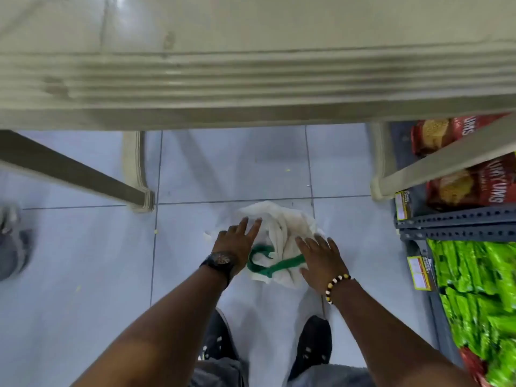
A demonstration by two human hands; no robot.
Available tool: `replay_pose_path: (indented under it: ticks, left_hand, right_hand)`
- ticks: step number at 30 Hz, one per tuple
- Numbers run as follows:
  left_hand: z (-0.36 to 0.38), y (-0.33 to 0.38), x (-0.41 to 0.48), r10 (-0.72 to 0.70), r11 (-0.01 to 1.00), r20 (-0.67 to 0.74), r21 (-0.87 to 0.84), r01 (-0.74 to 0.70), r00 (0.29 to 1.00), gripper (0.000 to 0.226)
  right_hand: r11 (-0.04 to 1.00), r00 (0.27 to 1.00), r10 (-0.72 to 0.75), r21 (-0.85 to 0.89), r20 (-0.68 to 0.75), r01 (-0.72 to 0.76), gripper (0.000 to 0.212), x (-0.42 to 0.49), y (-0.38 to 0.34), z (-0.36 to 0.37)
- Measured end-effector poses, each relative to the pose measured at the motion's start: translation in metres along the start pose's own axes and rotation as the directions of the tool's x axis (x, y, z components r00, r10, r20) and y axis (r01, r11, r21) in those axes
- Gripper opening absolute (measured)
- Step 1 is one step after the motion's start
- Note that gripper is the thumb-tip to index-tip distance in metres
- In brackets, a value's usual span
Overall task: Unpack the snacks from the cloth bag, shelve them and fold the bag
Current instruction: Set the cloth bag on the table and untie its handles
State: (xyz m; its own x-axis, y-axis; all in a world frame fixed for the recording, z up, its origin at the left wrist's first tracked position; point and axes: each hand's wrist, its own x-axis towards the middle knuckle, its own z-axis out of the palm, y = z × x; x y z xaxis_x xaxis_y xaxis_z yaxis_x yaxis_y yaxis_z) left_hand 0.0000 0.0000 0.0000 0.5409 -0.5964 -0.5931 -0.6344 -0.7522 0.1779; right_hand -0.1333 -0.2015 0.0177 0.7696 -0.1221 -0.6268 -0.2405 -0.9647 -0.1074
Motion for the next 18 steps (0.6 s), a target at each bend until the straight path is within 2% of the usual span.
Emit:
replay_pose_path:
  ticks: [2,3,6,8,10,13,15,18]
  left_hand:
    - [0.004,-0.001,0.014,0.001,0.998,-0.009,0.056,0.000,1.000,0.090]
    - [0.011,-0.003,0.022,0.013,0.995,-0.021,0.094,-0.011,1.000,0.086]
    - [0.022,0.001,0.037,0.033,0.986,0.046,0.161,-0.040,0.998,0.061]
    - [0.022,0.003,0.042,0.015,0.980,0.053,0.195,-0.025,0.998,0.037]
    - [0.025,0.003,0.044,-0.021,0.987,0.037,0.160,0.015,0.999,0.029]
    - [0.032,-0.001,0.038,-0.006,1.000,-0.015,0.023,0.006,1.000,0.035]
    - [0.037,-0.001,0.033,0.042,0.997,-0.010,-0.071,-0.043,0.999,0.048]
    - [0.048,-0.001,0.032,0.108,0.993,0.034,-0.046,-0.106,0.994,0.064]
  right_hand:
    - [0.999,0.999,-0.023,0.033,-0.038,0.025,0.074,0.010,0.003,0.005]
    - [0.999,0.999,-0.045,-0.005,-0.029,0.045,0.065,0.019,0.006,0.013]
    - [0.998,0.994,-0.054,-0.047,-0.098,0.049,0.039,0.033,0.010,0.026]
    - [0.997,0.985,-0.067,-0.044,-0.159,0.061,0.039,0.035,0.010,0.022]
    - [0.998,0.976,-0.057,-0.014,-0.209,0.055,0.042,0.035,0.009,0.014]
    - [0.989,0.975,-0.011,0.142,-0.222,0.044,0.041,0.029,0.007,0.006]
    - [0.971,0.981,0.010,0.237,-0.192,0.036,0.036,0.023,0.006,0.002]
    - [0.923,0.984,0.060,0.385,-0.166,0.009,0.038,0.019,0.005,-0.007]
